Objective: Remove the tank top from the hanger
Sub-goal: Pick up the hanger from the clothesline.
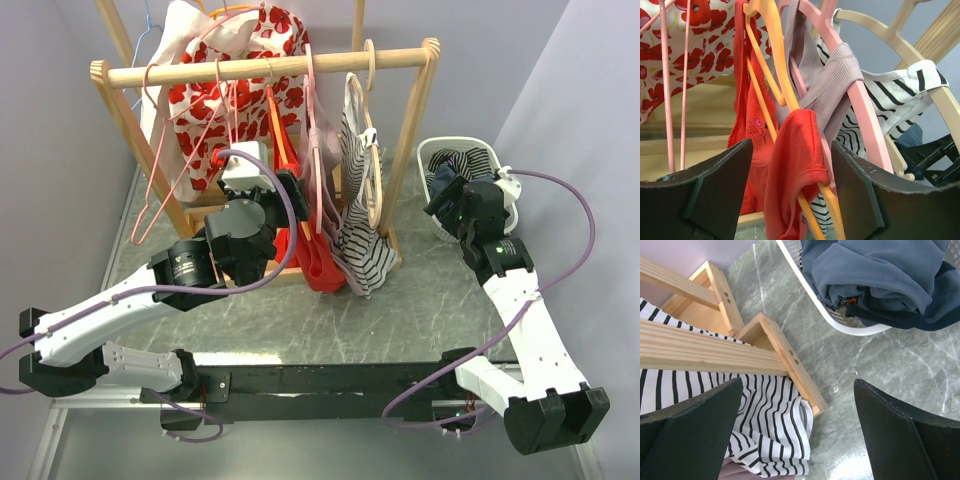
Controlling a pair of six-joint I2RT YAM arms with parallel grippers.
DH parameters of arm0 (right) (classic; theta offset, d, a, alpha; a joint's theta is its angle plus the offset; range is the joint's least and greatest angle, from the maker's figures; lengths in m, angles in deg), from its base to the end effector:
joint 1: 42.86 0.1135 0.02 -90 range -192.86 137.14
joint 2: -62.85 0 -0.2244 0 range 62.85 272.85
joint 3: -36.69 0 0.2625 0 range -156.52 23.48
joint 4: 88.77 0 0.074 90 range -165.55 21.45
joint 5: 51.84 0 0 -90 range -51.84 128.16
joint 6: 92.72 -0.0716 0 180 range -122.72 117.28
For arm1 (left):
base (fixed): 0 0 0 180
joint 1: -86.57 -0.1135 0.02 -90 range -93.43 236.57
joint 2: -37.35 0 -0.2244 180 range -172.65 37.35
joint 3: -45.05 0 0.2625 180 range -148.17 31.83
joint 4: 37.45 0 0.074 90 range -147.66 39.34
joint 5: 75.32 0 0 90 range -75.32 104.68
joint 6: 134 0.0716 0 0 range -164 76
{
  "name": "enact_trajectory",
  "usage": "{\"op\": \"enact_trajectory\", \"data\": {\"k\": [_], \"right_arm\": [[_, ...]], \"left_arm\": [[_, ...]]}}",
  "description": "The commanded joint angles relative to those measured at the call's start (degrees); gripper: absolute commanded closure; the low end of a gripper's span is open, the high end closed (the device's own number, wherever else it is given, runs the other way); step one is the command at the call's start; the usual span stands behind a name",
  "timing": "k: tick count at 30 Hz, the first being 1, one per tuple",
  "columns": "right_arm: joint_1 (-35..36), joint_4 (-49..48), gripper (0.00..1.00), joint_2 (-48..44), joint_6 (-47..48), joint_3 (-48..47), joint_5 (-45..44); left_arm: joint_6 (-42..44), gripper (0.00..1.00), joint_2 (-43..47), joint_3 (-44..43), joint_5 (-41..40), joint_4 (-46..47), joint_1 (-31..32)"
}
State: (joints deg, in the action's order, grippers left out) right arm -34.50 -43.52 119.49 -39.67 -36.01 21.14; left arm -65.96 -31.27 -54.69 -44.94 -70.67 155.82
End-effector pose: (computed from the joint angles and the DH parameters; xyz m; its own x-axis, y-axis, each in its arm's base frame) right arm 0.2734 0.0190 0.3041 -0.3172 0.5343 -0.7835 0.3810 0.8284 0.4107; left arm 0.1545 -0.2335 0.4541 -0.0747 -0.3367 -0.9386 0.1505 0.9267 -0.3444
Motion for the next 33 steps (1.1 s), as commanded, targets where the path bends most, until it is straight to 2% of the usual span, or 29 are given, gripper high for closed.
{"op": "enact_trajectory", "data": {"k": [1, 6, 11, 13, 17, 19, 26, 27, 28, 31, 33], "right_arm": [[-0.4, -0.5, 0.00, -0.1, 0.5, -0.5, 0.6], [-0.4, 0.0, 0.00, 0.1, 0.4, -0.5, 1.4], [-0.4, 0.2, 0.00, -0.7, 1.5, -1.0, 2.0], [-0.4, 0.6, 0.00, -1.0, 2.0, -1.1, 1.7], [-0.4, 0.6, 0.00, -1.6, 2.1, -0.1, 1.7], [-0.4, 0.6, 0.00, -1.6, 2.1, 0.2, 2.1], [-0.5, 1.1, 0.00, -1.7, 2.2, 0.4, 2.3], [-0.5, 1.1, 0.00, -1.7, 2.3, 0.4, 2.1], [-0.5, 1.3, 0.00, -1.8, 2.3, 0.4, 2.0], [-0.5, 1.2, 0.00, -1.8, 2.4, 0.2, 2.0], [-0.5, 0.7, 0.00, -1.7, 2.7, 0.3, 2.2]], "left_arm": [[0.2, 0.32, 0.6, 0.8, -1.8, 1.5, 0.4], [0.5, 0.36, 0.7, 2.1, -1.6, 2.3, -0.1], [-3.9, 0.39, 0.2, 1.1, 4.3, -2.4, -5.6], [-3.9, 0.37, 1.0, 2.2, 5.6, -1.4, -8.1], [-1.2, 0.26, 2.3, 4.8, 8.6, 2.2, -10.3], [-1.7, 0.27, 1.6, 4.3, 10.3, 1.9, -12.0], [-2.3, 0.46, 0.9, 5.0, 13.2, 2.1, -14.1], [-2.3, 0.56, 0.9, 4.7, 12.6, 1.5, -14.1], [-2.4, 0.61, 0.9, 4.5, 12.4, 1.1, -14.1], [-2.0, 0.97, 1.3, 3.8, 12.2, -0.4, -14.1], [-1.8, 0.99, 1.8, 3.3, 12.3, -1.0, -14.2]]}}
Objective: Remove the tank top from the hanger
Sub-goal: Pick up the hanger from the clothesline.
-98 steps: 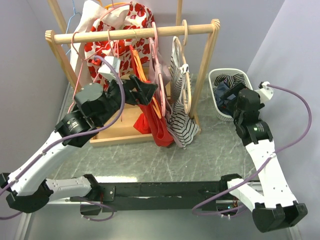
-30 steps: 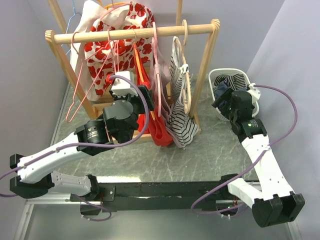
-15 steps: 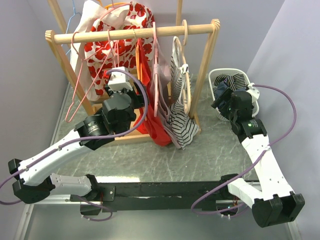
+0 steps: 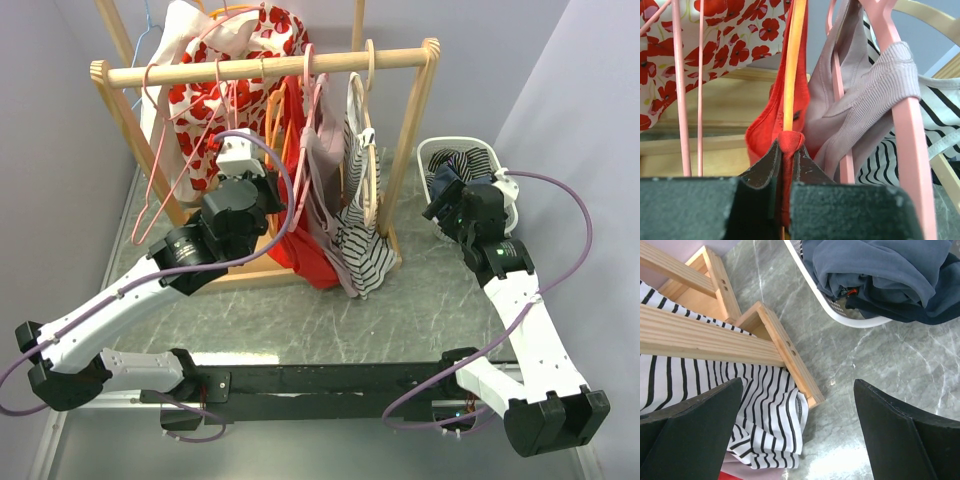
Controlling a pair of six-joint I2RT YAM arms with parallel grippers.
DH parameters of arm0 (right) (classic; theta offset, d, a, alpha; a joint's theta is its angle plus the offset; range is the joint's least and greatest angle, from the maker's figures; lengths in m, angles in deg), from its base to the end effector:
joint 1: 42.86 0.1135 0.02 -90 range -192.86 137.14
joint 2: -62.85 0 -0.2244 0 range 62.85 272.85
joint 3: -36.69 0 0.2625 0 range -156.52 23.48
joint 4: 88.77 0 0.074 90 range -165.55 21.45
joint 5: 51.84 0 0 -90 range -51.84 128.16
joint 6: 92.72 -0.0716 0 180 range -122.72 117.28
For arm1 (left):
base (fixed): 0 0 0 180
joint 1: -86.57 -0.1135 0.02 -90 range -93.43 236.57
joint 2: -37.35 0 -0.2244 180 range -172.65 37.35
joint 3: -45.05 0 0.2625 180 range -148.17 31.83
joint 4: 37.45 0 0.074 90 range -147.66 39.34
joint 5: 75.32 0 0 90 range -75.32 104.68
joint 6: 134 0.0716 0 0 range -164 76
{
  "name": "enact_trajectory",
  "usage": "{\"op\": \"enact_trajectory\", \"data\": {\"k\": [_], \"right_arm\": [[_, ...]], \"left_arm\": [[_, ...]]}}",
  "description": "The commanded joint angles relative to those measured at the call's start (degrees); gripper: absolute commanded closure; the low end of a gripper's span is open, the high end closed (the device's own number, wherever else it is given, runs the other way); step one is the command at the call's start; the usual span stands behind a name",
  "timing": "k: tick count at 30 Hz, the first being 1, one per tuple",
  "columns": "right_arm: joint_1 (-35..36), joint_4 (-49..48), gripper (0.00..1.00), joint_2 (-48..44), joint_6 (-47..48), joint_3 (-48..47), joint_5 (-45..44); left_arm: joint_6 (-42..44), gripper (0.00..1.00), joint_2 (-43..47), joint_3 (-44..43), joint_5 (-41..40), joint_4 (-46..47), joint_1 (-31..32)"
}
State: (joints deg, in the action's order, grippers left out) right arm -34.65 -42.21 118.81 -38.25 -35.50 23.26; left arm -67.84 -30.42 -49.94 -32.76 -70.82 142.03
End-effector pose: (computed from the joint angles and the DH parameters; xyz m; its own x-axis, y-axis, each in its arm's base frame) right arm 0.2699 0.0203 0.3005 -0.3593 0.5156 -0.7779 0.3569 0.8461 0.3959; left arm 0.2080 -0.2092 0.4282 -0.1129 -0.3181 -0.9413 0.1053 0.9382 -0.3297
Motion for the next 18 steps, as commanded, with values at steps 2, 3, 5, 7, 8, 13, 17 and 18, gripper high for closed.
{"op": "enact_trajectory", "data": {"k": [2, 3, 5, 7, 8, 13, 17, 18], "right_arm": [[-0.4, -0.3, 0.00, -1.1, 1.4, -0.8, 0.0], [-0.4, 0.0, 0.00, -1.2, 1.7, -1.0, 0.0], [-0.4, 0.8, 0.00, -1.6, 2.0, -2.0, -0.8], [-0.4, 1.3, 0.00, -2.5, 2.5, -2.4, -1.4], [-0.4, 1.3, 0.00, -2.9, 2.7, -2.5, -1.5], [-0.4, 0.3, 0.00, -4.1, 3.1, -1.6, -0.9], [-0.3, 1.8, 0.00, -3.3, 2.1, -2.5, -0.4], [-0.3, 2.0, 0.00, -3.2, 2.0, -2.8, -0.6]], "left_arm": [[0.7, 0.99, 1.6, -2.1, 0.8, -1.8, -0.4], [1.2, 0.99, 2.4, -2.8, 1.3, -2.0, -0.4], [2.6, 0.99, 3.2, -3.8, 2.6, -2.5, -0.4], [4.7, 0.99, 4.3, -6.1, 3.6, -3.2, -0.4], [5.5, 0.99, 4.8, -8.0, 4.1, -4.3, -0.4], [10.6, 0.99, 6.2, -11.2, 1.5, -5.3, -0.4], [10.4, 0.99, 7.3, -15.3, 4.1, -9.4, -0.4], [10.4, 0.99, 7.6, -16.0, 6.2, -11.3, -0.4]]}}
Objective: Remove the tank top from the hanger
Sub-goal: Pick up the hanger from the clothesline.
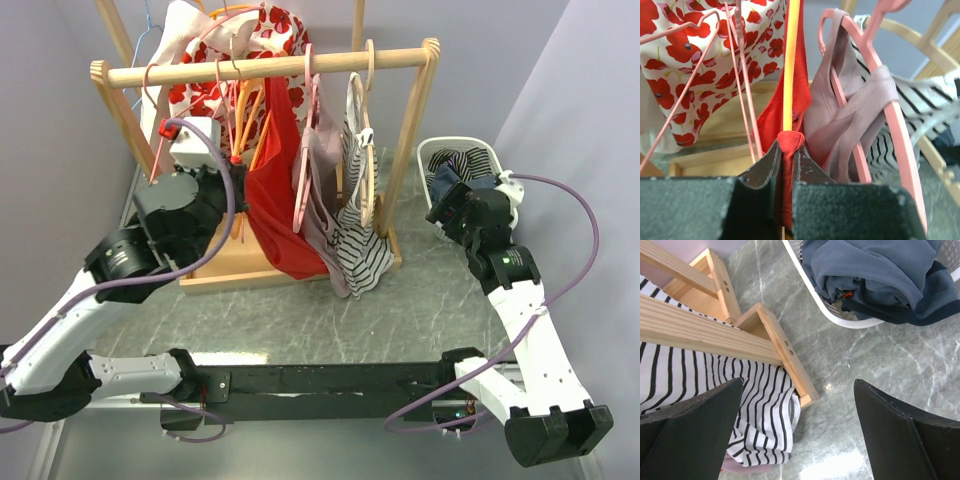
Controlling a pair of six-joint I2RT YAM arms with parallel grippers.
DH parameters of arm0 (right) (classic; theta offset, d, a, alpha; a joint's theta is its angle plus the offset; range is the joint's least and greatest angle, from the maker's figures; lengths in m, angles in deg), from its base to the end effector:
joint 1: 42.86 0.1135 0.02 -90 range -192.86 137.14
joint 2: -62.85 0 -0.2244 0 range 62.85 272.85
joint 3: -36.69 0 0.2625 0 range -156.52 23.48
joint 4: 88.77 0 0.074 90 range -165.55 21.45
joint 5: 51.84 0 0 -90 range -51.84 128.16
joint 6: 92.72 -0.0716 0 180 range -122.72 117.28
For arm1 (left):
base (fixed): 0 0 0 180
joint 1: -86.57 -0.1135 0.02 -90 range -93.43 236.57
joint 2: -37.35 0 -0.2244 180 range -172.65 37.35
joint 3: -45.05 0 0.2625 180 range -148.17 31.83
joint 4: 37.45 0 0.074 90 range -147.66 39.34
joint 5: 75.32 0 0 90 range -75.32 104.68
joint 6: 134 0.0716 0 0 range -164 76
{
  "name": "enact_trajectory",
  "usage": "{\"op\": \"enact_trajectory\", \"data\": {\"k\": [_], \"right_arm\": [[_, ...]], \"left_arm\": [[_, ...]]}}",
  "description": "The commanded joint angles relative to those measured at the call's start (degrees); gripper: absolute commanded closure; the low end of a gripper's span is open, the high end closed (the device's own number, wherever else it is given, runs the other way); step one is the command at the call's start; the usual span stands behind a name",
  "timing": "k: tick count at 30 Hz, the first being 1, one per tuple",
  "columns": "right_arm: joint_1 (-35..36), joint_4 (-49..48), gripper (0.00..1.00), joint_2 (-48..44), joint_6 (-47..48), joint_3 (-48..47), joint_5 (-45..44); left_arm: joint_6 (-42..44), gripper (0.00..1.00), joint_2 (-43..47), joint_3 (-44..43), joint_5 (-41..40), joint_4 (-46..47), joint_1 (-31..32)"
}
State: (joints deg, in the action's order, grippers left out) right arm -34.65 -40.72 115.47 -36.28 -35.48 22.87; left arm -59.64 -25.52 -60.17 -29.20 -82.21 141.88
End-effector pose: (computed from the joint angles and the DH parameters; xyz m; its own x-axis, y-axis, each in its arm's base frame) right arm 0.2569 0.0180 0.3114 -0.3429 0.4893 -0.8019 0.3374 0.8608 0.3810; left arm 0.1758 -0.1668 0.4848 -0.0766 -0.2308 -0.9700 0.1847 0.9527 -0.2413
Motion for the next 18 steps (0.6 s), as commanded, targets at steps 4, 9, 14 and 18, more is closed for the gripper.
{"op": "enact_trajectory", "data": {"k": [4, 9, 14, 18], "right_arm": [[-0.4, 0.6, 0.00, -1.6, 0.7, -3.3, -1.1], [-0.4, 1.4, 0.00, -3.0, 1.7, -3.4, -1.8], [-0.4, 3.1, 0.00, -4.3, 0.5, -3.4, -1.2], [-0.4, 2.6, 0.00, -6.2, 0.0, -2.3, -1.0]], "left_arm": [[1.8, 0.99, 4.9, -8.1, 8.6, -4.6, -0.2], [-0.1, 0.99, 7.2, -12.1, 15.1, -10.7, -0.2], [-3.3, 0.99, 10.3, -12.7, 12.6, -18.3, -0.2], [-5.3, 0.99, 12.9, -13.5, 13.7, -21.3, -0.3]]}}
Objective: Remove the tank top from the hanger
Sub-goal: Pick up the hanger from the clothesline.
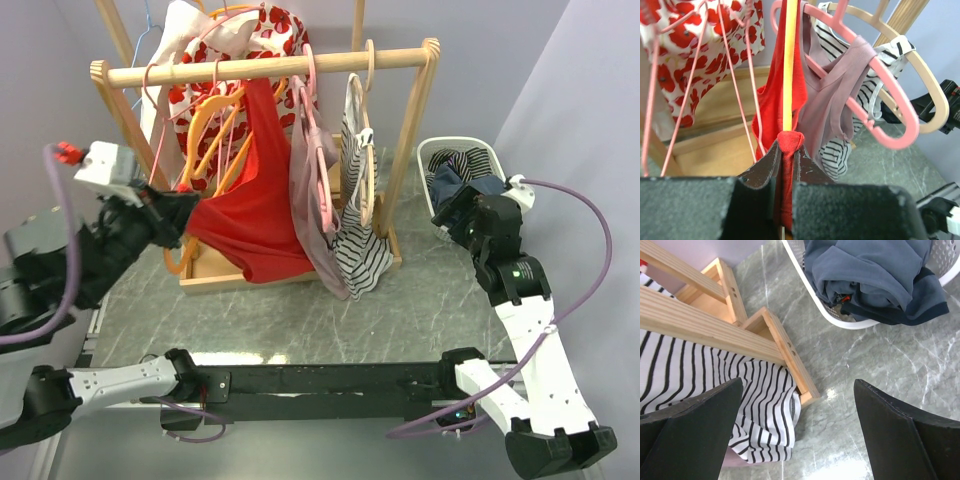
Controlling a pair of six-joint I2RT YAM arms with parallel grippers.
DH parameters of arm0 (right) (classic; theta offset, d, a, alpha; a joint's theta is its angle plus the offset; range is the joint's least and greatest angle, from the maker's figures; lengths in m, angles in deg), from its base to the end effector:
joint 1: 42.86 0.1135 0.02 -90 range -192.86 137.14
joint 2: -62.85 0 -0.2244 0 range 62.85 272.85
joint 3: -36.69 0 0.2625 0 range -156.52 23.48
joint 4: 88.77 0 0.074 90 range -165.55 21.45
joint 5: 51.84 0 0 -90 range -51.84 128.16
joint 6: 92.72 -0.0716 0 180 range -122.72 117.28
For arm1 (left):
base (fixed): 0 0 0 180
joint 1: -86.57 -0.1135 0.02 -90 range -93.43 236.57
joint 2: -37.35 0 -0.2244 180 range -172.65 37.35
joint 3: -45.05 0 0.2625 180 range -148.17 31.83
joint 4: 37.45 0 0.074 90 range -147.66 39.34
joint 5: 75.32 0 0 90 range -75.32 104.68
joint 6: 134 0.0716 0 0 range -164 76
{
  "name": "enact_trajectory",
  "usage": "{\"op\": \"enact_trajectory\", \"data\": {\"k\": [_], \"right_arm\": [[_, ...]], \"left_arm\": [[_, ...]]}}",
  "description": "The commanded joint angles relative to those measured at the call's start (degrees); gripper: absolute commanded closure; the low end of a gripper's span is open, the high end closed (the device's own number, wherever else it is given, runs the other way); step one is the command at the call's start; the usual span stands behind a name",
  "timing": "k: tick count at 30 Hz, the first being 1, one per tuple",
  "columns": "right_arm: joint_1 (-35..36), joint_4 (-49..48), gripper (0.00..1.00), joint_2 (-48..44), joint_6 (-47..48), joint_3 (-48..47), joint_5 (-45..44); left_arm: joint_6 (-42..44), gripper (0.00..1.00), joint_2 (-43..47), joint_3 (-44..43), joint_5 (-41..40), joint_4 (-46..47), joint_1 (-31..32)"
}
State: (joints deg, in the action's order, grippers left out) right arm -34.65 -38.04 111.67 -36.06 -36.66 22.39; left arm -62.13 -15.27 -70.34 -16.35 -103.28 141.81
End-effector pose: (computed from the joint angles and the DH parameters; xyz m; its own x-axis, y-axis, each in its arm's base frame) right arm 0.2396 0.0149 0.3283 -0.3079 0.4900 -0.8155 0.3270 0.8595 0.3929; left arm 0.1096 -0.0932 0.5180 -0.1567 -0.2419 -0.9576 0.3807 0.8798 -0.2846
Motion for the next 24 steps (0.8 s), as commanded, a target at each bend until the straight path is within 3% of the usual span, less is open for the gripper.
{"op": "enact_trajectory", "data": {"k": [1, 9, 16, 19, 24], "right_arm": [[-0.4, 0.0, 0.00, -2.5, -0.1, -1.1, -0.6], [-0.4, 1.6, 0.00, -2.6, 1.3, -3.9, -2.1], [-0.4, 1.3, 0.00, -3.8, 1.3, -2.9, -2.0], [-0.4, 1.5, 0.00, -3.9, 1.0, -2.4, -1.9], [-0.4, 1.5, 0.00, -4.2, 1.7, -3.0, -2.2]], "left_arm": [[-2.9, 0.99, 3.0, -4.5, 1.2, -0.8, -0.1], [1.5, 0.99, -1.1, -12.6, 19.6, -12.0, -0.2], [0.0, 0.99, 1.5, -14.8, 21.7, -11.8, -0.1], [0.0, 0.99, 0.8, -19.7, 22.6, -14.6, -0.2], [0.5, 0.99, 0.2, -22.9, 28.6, -14.9, -0.1]]}}
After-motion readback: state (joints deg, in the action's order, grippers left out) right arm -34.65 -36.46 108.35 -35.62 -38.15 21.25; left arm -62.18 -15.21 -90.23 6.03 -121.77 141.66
